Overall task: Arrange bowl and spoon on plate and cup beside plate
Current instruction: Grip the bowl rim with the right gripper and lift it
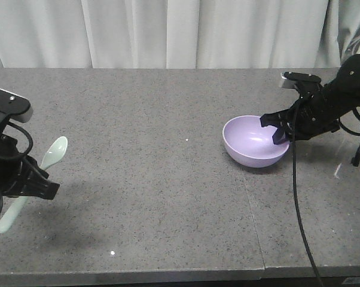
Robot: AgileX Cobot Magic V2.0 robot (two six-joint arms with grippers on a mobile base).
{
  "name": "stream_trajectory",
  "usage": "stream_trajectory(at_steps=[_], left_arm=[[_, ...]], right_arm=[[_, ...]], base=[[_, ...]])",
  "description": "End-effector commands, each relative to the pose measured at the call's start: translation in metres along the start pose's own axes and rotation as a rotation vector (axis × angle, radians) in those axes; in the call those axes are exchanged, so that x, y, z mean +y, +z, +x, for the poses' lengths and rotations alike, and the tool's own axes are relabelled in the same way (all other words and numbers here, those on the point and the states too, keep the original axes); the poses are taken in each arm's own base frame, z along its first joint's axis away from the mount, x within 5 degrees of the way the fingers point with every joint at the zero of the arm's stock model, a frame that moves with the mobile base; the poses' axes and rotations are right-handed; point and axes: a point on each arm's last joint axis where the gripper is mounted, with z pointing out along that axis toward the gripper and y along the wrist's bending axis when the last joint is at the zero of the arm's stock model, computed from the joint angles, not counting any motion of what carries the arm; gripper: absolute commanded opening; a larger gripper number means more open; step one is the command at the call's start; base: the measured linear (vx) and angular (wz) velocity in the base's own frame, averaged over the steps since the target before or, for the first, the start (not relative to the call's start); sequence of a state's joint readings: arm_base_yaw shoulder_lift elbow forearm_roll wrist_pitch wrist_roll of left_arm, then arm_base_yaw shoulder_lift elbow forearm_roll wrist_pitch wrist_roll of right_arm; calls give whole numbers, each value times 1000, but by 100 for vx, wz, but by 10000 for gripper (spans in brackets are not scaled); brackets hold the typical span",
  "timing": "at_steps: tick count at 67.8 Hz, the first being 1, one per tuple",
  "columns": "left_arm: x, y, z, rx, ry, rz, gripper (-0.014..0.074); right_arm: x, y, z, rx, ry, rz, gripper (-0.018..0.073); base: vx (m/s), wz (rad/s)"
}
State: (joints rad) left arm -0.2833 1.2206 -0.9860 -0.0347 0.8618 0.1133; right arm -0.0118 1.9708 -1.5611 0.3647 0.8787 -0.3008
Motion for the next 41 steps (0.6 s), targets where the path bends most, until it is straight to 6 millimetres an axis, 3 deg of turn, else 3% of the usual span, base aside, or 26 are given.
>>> stream_trajectory(at_steps=[1, 9, 16, 41], left_arm=[[-2, -13, -9, -96, -8, 3, 83], [-2, -13, -9, -96, -8, 3, 83], [-2, -13, -9, -96, -8, 3, 83], [-2, -13, -9, -96, -8, 3, 83]], right_arm=[[15, -56, -12, -152, -27, -14, -7], [27, -80, -1, -179, -20, -56, -4], [42, -102, 21, -218, -33, -100, -3], [119, -136, 102, -220, -202, -222, -3]], base=[[0, 0], [0, 0], [0, 0], [0, 0]])
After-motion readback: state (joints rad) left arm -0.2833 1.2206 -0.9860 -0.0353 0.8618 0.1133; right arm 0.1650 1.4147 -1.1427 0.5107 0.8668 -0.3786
